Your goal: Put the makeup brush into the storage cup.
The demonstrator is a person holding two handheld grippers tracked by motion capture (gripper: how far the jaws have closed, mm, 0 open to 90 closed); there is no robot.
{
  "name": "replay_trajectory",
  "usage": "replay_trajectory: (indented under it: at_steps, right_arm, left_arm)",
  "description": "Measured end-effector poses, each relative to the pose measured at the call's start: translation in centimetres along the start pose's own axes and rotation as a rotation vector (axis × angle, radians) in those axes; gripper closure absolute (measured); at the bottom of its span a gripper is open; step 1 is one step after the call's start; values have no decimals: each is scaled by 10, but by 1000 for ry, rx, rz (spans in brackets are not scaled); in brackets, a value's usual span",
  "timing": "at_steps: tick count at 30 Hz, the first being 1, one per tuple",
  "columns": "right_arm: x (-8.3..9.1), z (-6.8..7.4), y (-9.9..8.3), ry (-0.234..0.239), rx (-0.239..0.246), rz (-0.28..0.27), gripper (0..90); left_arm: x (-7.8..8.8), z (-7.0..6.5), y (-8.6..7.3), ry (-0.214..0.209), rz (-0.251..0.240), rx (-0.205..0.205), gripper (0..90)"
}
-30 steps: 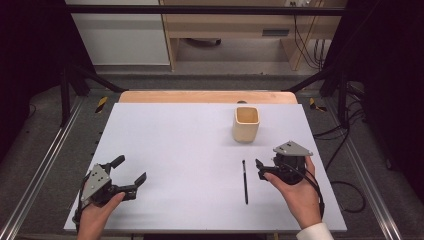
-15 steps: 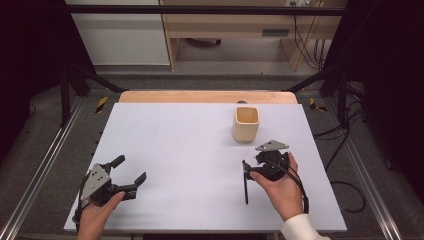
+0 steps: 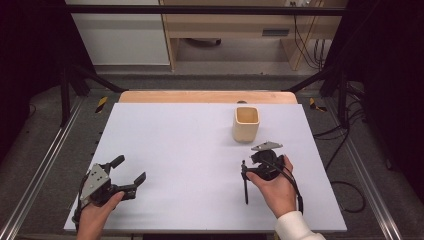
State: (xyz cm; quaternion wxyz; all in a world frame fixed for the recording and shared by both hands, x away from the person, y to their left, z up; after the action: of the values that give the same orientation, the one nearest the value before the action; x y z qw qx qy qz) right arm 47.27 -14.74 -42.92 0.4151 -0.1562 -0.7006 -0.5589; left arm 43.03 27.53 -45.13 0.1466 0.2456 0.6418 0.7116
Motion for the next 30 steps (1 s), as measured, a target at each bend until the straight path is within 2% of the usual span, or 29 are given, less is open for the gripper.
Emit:
replay_trajectory:
  at_steps: [12,30]
  right_arm:
    - [-12,10,-2,10,-5,35,156]
    - [-30,17,-8,9,-28,82,197]
  left_arm:
    - [0,-1,0,-3,0,-3,52]
    - [-1,-1,0,-7,3,-2,53]
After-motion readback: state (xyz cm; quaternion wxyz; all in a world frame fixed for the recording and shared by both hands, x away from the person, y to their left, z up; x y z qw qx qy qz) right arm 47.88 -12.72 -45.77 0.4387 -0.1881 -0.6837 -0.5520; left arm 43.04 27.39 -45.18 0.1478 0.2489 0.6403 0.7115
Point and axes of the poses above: each handheld gripper's, and its own axes: x roughly backward along the jaws, y roughly out of its top, z roughly to its left, the point moved 3 cm from there along -x, roughly forward along the jaws, and after that the axes turned 4 degrees about y, right-handed, at the moved point
